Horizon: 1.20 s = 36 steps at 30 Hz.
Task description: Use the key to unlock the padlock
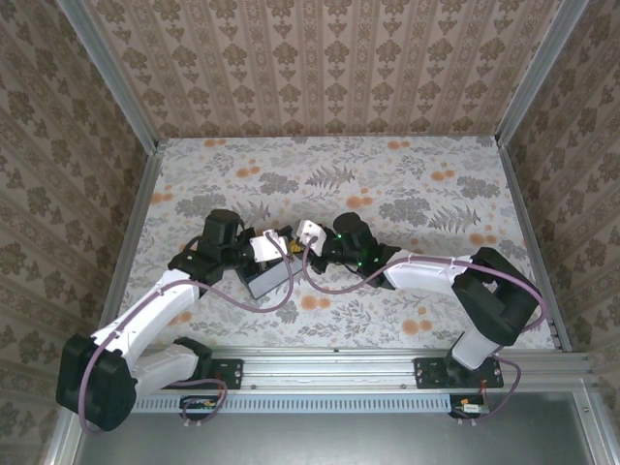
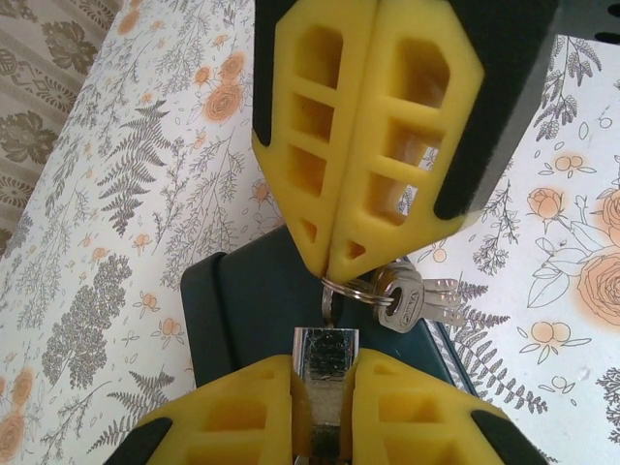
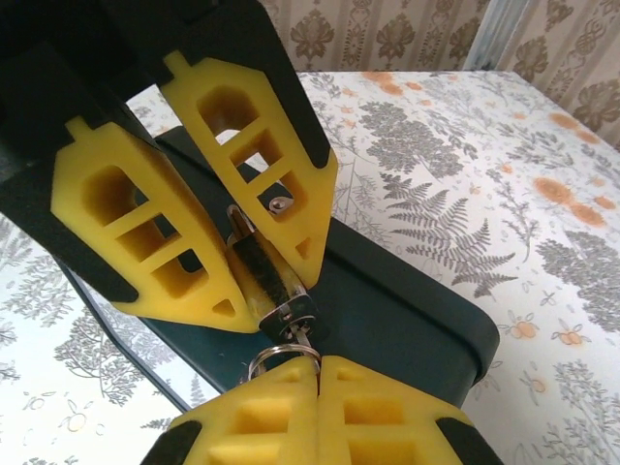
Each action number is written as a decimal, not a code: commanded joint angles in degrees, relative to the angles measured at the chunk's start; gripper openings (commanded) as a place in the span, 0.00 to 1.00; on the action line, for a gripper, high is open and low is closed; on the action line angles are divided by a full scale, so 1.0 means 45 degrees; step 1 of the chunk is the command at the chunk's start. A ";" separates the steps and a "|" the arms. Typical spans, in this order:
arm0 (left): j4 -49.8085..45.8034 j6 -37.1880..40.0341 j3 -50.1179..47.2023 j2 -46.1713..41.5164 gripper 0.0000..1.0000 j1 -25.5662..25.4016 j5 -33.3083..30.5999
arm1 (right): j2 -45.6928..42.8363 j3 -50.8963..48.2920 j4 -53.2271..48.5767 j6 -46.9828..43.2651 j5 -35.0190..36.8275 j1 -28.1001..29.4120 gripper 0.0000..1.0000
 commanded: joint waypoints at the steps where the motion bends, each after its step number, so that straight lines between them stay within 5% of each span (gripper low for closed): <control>1: -0.0075 -0.0238 -0.0233 -0.0170 0.08 -0.0212 0.0667 | 0.0399 0.0484 -0.0333 0.0754 -0.1802 0.0075 0.05; 12: 0.0794 -0.0691 -0.0305 -0.0182 0.00 -0.0307 0.1455 | 0.0712 0.1806 -0.1155 0.3268 -0.4939 -0.0520 0.03; 23: 0.1971 -0.1645 -0.0242 -0.0728 0.00 -0.0257 0.2730 | 0.0569 0.3500 -0.4570 0.4992 -0.7712 -0.1185 0.00; 36: 0.2560 -0.2804 -0.0197 -0.0990 0.00 0.0477 0.4650 | -0.0050 0.2470 -0.4814 0.4228 -0.7408 -0.1322 0.10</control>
